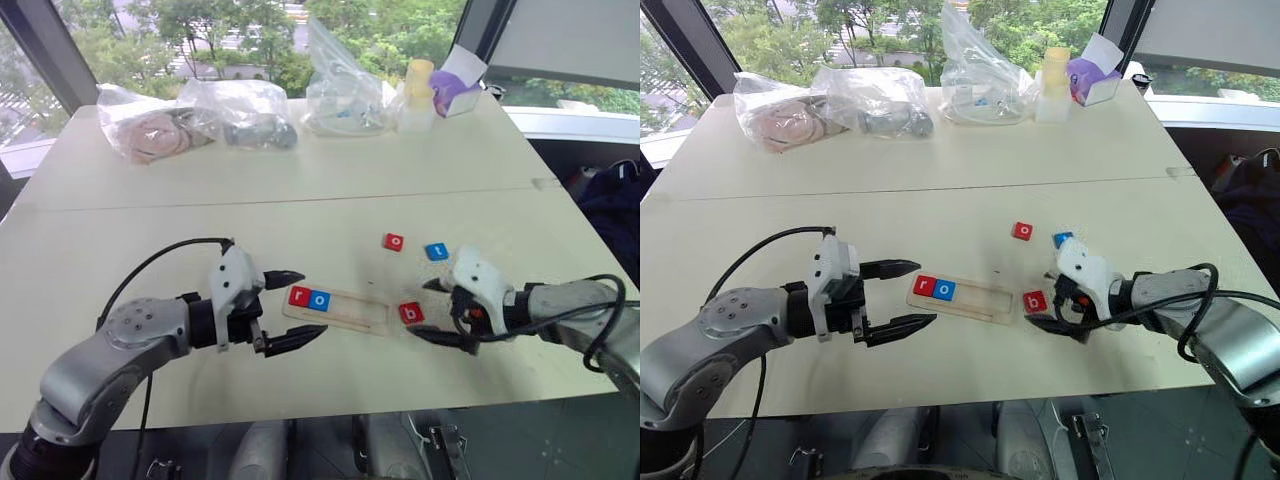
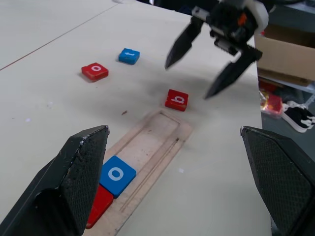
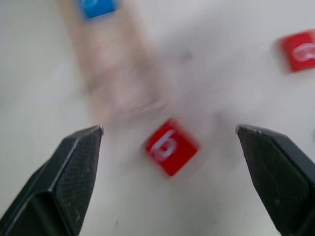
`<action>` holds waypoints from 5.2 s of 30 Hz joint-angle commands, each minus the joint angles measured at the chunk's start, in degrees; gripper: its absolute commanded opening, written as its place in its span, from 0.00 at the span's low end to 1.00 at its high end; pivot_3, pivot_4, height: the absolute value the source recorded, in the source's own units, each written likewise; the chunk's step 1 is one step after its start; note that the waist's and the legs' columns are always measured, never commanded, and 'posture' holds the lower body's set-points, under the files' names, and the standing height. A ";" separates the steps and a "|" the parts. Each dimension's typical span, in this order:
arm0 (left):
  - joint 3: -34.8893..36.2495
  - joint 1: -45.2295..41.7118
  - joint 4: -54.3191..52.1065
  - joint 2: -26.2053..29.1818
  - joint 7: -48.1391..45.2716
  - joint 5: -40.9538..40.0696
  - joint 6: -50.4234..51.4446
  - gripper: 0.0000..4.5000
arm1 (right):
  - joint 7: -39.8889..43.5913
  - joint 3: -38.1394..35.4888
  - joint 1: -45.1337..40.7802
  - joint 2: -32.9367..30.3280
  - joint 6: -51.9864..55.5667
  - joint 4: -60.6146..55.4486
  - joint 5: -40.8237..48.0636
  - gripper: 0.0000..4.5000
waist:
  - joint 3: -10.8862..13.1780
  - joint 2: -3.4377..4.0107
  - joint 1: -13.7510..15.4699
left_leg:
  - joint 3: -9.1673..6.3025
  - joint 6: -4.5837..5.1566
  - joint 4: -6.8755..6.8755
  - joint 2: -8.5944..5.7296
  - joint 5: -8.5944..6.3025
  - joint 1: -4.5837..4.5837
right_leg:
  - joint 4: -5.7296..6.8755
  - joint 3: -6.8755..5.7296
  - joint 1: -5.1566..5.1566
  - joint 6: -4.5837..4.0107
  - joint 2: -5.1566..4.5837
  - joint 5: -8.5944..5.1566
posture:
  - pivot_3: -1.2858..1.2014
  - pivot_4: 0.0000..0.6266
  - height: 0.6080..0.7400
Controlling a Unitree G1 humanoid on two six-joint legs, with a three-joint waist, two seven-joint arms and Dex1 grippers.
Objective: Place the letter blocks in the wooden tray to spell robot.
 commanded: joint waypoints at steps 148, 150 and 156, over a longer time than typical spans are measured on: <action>-3.16 -2.66 13.26 -2.69 -8.93 13.44 -12.26 1.00 | -54.11 -15.02 -33.08 62.44 30.39 29.27 -25.94 0.99 | -0.01 0.15 -0.56 | -0.08 -0.05 0.68 0.00 0.03 0.02 | 1.00 0.15 -0.25 -0.08 0.13 0.31 | 0.52 0.24 1.00; -3.28 -2.73 13.14 -2.98 -8.68 13.63 -12.16 1.00 | -54.75 -14.65 -32.46 62.98 30.88 28.96 -26.17 0.99 | -0.01 0.15 -0.58 | -0.07 -0.05 0.67 0.00 0.03 0.02 | 1.00 0.15 -0.25 -0.08 0.14 0.31 | 0.52 0.24 1.00; -3.03 -2.58 13.14 -3.27 -8.54 13.87 -12.22 1.00 | -55.52 -12.31 -30.46 64.87 31.36 28.28 -26.74 0.72 | -0.03 0.14 -0.80 | -0.08 -0.05 0.66 0.01 0.03 0.04 | 1.00 0.15 -0.24 -0.08 0.15 0.30 | 0.52 0.24 1.00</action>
